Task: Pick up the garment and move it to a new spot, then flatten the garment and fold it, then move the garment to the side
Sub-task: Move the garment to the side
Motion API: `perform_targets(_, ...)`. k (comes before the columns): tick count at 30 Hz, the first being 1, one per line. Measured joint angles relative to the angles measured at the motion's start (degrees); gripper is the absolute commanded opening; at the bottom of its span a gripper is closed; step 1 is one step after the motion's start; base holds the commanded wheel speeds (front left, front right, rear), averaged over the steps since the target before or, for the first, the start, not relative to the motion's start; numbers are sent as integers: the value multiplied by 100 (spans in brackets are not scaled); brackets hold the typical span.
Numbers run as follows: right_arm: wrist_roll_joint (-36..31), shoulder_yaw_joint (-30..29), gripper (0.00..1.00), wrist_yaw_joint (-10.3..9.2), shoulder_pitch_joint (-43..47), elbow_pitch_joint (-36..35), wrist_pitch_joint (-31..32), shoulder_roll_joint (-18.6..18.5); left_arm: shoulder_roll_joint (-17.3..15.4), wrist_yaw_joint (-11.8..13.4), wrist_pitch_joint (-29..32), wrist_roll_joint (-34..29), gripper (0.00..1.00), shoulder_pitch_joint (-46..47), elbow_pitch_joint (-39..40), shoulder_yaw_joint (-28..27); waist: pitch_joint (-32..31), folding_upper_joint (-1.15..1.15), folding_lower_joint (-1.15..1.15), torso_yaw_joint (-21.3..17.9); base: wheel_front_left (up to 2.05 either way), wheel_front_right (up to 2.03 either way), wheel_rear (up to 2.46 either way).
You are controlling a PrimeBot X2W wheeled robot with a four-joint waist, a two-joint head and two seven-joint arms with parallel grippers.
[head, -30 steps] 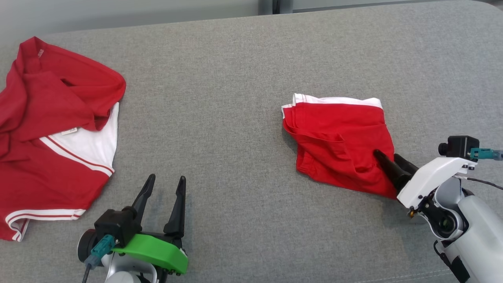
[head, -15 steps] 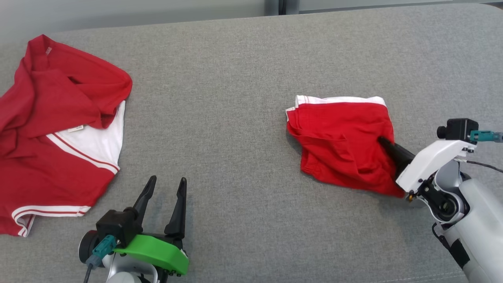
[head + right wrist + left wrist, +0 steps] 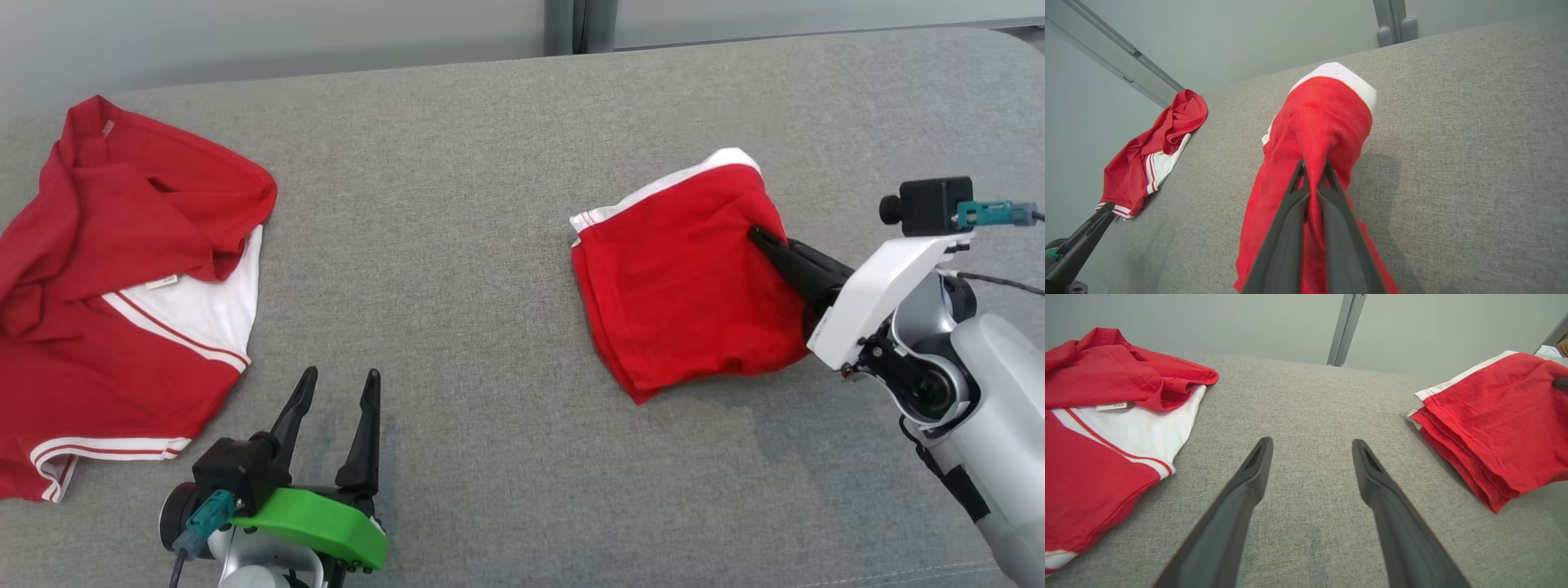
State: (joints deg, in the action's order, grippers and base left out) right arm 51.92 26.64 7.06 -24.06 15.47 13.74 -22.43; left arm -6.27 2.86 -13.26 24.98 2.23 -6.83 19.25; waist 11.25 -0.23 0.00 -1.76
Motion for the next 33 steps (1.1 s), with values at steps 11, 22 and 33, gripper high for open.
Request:
perform_targets(11,107,26,0,1,-30,-57,472,-490,10,0,-41,-1,100,-2,55,58,70,0,0,-23,0,0,0)
perform_targets(22,-26,-535,0,-447,-433,628,1094,-1612,-47,-64,66,-77,100,24,209,164,490,0,0,74,0,0,0)
perform_targets(33,-706,-648,0,-951,-745,1047,1563,-2715,-94,-80,194,-155,100,256,407,175,1082,0,0,293,0,0,0)
